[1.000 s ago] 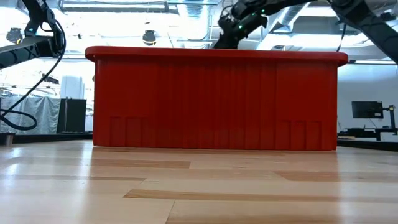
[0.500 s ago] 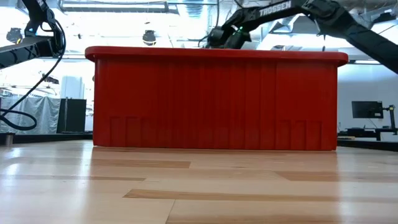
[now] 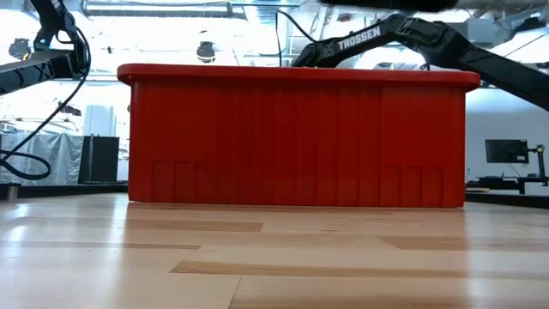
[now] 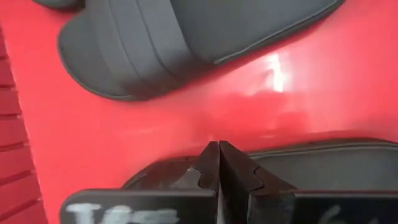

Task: Pick and place slides into bin
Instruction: Put the black slide into the red bin

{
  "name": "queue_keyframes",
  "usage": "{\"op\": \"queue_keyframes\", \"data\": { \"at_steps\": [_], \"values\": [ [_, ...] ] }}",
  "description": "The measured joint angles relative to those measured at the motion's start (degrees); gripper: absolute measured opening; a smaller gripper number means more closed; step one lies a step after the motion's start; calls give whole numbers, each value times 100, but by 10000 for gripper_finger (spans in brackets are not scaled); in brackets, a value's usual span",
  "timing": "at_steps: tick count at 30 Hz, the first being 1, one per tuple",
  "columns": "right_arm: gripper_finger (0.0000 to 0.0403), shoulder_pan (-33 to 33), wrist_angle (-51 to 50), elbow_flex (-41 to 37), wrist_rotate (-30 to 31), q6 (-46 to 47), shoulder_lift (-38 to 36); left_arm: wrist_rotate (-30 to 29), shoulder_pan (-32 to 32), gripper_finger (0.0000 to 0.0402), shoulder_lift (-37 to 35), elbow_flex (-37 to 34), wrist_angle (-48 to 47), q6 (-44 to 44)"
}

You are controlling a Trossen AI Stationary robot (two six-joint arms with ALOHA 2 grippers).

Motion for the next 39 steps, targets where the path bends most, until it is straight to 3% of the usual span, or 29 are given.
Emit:
{"op": "queue_keyframes", "data": {
  "at_steps": [15,39],
  "values": [
    [0,55,-191,0,20,-101,133,2,0,59,0,0,-2,-82],
    [0,98,-623,-103,1156,121,124,2,0,59,0,0,22,-91]
  ]
}}
